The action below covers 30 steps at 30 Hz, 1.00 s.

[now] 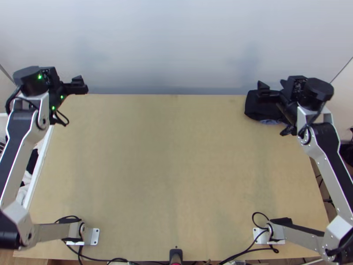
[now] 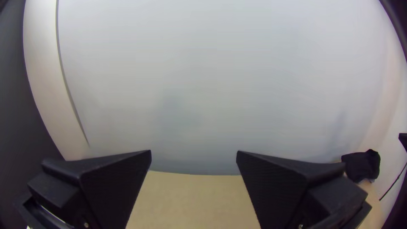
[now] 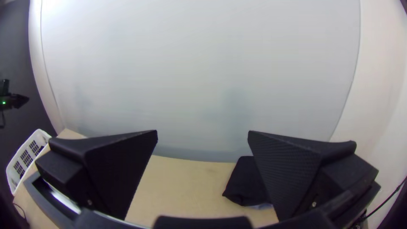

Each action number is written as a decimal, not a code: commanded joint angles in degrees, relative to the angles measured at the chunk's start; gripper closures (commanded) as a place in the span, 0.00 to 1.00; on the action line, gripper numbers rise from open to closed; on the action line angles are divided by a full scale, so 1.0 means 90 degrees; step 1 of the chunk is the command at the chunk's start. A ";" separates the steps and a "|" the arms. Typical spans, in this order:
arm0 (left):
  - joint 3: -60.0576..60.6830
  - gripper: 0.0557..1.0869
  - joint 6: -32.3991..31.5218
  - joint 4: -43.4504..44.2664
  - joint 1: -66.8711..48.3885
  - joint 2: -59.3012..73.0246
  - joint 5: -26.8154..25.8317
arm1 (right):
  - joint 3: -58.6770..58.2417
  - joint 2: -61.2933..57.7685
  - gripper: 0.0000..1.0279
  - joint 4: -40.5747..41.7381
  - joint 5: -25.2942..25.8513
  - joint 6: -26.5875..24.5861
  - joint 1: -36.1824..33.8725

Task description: Fold the t-shirt

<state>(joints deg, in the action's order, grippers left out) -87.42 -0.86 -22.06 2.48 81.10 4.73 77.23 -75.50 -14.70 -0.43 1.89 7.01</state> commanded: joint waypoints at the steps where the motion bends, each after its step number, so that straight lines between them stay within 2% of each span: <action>1: -0.0492 0.05 -0.0031 -0.0400 0.0340 0.0618 0.0080 | 0.0247 -0.0448 0.04 -0.0027 0.0018 0.0063 0.0452; 11: 0.0094 0.05 0.0301 -0.0371 0.2010 0.0784 0.0011 | 0.0305 -0.1220 0.04 0.0002 0.0350 0.0112 0.1585; 19: 0.0836 0.05 0.0897 0.0674 0.3631 0.1848 -0.0018 | 0.0452 -0.1503 0.04 -0.0056 0.0428 0.0034 0.2054; 24: 0.0475 0.05 0.1102 0.1075 0.4304 0.2922 -0.0037 | 0.0471 -0.1445 0.04 -0.0310 0.0448 0.0024 0.2122; 30: -0.0492 0.05 0.1190 0.0957 0.4744 0.4055 -0.0037 | 0.0169 -0.1200 0.04 -0.0427 0.0467 -0.0083 0.2132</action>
<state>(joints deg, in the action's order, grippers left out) -85.56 8.51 -14.72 39.33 107.22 4.47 80.62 -87.79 -17.30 3.49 1.96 25.43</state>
